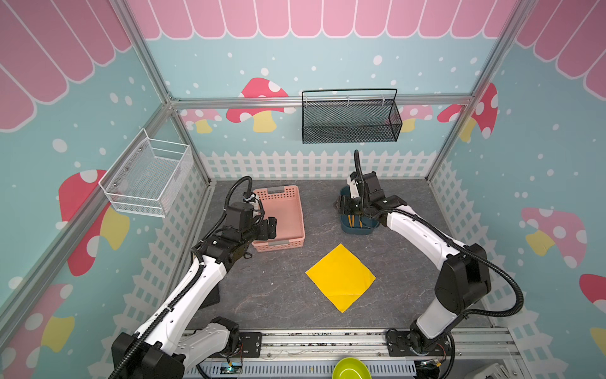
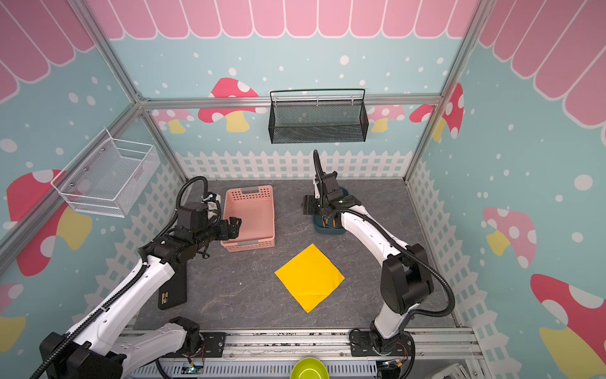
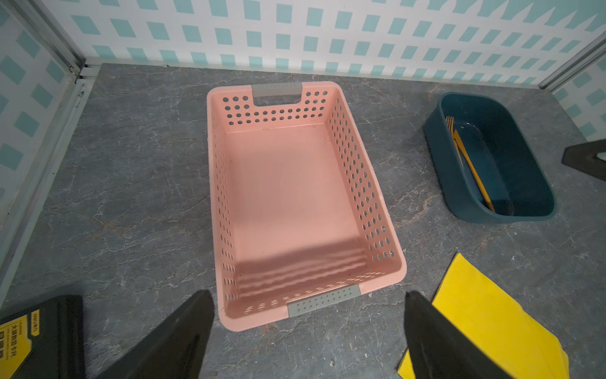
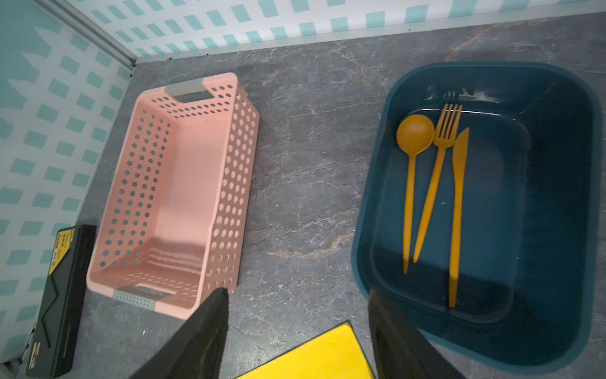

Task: Place the utensils on the paper napkin and roll it up
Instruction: 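Move the right gripper over the yellow spoon in the teal tray, then lower the right gripper and close it on the spoon handle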

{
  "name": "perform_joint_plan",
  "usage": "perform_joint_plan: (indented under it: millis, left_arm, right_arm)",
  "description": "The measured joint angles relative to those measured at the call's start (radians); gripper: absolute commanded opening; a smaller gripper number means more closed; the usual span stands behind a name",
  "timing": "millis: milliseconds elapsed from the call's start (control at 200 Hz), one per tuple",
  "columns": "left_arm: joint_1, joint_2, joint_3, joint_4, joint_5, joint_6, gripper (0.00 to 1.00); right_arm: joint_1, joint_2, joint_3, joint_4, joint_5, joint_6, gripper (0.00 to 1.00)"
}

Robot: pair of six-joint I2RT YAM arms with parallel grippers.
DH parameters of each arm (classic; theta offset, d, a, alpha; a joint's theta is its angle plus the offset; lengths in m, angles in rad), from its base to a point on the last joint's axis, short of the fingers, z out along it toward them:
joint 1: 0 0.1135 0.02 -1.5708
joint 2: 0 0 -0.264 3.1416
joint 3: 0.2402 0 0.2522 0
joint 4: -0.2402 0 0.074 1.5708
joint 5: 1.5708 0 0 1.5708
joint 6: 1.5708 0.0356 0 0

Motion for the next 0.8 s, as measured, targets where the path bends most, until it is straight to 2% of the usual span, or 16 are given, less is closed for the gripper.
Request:
perform_joint_plan:
  millis: [395, 515, 796]
  left_arm:
    - [0.000, -0.007, -0.001, 0.003, -0.011, 0.000, 0.92]
    - [0.000, -0.007, -0.002, 0.003, -0.010, 0.000, 0.92]
    - [0.000, -0.007, -0.004, 0.004, -0.010, 0.008, 0.93]
  right_arm:
    - [-0.074, 0.253, 0.196, -0.082, 0.026, -0.087, 0.52]
    - [-0.087, 0.327, 0.238, -0.106, 0.030, -0.098, 0.44]
    - [-0.104, 0.436, 0.345, -0.150, 0.067, -0.111, 0.31]
